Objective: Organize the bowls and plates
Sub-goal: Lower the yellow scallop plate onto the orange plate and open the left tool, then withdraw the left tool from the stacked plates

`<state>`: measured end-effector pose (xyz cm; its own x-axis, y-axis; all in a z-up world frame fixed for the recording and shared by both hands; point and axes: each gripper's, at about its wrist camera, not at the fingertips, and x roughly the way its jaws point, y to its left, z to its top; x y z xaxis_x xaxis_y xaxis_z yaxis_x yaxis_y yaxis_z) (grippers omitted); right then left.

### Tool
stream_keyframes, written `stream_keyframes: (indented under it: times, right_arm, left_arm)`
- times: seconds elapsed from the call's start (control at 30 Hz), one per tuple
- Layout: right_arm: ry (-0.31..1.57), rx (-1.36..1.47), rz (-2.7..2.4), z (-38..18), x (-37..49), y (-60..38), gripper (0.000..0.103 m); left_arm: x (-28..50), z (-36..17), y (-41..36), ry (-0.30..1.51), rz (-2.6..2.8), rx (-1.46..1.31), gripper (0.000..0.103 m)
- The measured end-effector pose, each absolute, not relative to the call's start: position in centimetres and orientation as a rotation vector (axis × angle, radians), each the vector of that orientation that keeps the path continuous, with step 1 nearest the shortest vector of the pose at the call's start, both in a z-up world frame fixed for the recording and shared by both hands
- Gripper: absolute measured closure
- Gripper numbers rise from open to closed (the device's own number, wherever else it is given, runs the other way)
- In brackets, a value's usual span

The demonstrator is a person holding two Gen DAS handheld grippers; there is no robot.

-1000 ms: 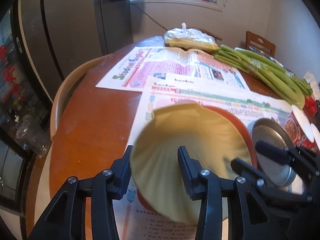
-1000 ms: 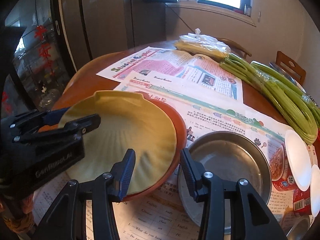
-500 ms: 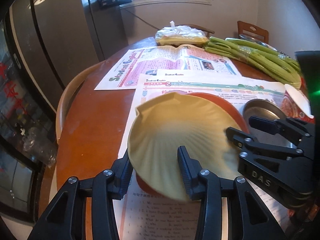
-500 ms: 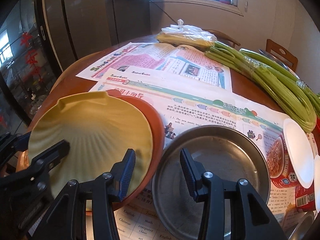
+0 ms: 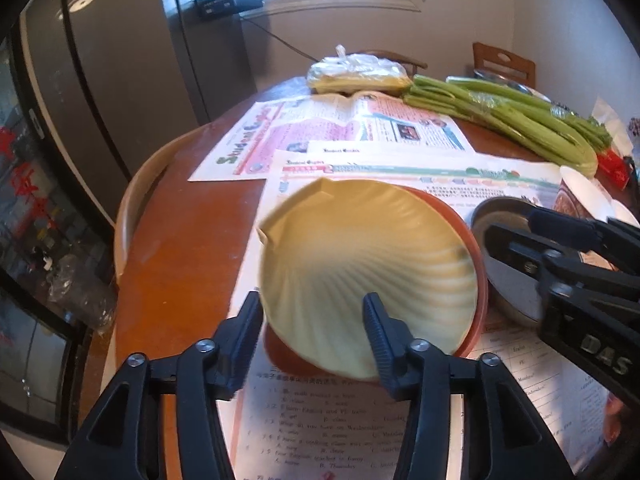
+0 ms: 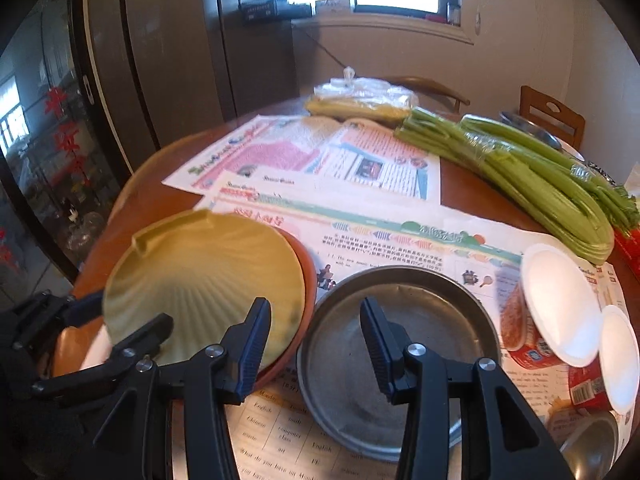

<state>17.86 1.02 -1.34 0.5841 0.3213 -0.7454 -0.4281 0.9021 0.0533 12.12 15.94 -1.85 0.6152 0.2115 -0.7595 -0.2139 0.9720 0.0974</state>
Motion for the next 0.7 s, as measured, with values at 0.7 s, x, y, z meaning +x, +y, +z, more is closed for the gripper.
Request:
stream_keyframes:
  times: [0.7]
  right_arm:
    - [0.712, -0.043, 0.421, 5.4, 10.7, -5.9, 0.054]
  left_arm:
    - [6.5, 5.9, 10.2, 0.652, 0.105, -0.013, 0.039]
